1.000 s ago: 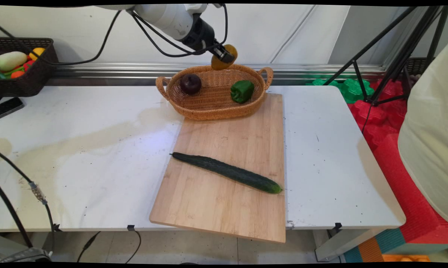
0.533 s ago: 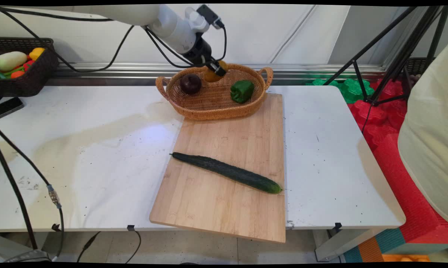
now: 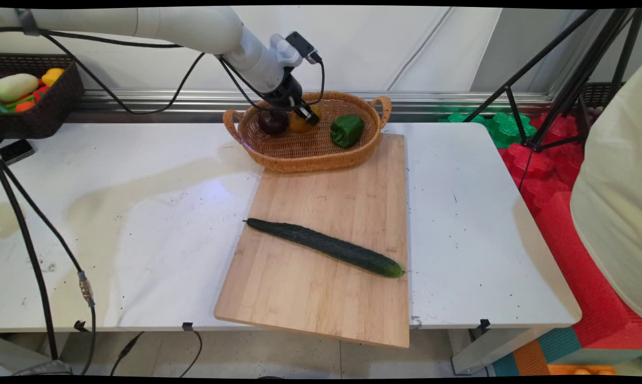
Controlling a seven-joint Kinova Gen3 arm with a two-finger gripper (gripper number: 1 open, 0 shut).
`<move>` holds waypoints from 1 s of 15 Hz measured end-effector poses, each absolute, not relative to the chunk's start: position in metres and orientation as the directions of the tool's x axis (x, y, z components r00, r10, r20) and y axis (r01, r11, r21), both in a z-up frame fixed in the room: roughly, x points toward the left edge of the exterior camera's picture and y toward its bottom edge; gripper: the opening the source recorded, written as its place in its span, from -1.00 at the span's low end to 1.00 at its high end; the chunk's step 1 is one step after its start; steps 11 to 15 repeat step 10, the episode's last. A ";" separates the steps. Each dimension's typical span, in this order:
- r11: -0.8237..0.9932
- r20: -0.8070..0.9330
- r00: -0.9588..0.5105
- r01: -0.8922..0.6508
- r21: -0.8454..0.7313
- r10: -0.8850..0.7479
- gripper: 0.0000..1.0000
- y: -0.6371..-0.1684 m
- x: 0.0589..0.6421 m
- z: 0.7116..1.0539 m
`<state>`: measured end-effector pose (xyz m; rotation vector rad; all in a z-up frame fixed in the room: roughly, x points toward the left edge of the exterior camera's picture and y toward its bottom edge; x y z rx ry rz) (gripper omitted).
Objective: Place the picked object in the vegetable basket
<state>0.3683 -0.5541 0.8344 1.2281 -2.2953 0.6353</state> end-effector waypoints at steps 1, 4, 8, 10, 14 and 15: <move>0.495 0.585 -0.497 -0.850 -0.179 -0.641 -1.00 -0.556 0.368 0.831; 0.497 0.580 -0.496 -0.850 -0.174 -0.646 -1.00 -0.560 0.367 0.826; 0.504 0.581 -0.499 -0.847 -0.169 -0.643 1.00 -0.563 0.363 0.822; 0.509 0.587 -0.504 -0.843 -0.173 -0.634 1.00 -0.562 0.362 0.824; 0.509 0.587 -0.504 -0.843 -0.173 -0.634 1.00 -0.562 0.362 0.824; 0.509 0.587 -0.504 -0.843 -0.173 -0.634 1.00 -0.562 0.362 0.824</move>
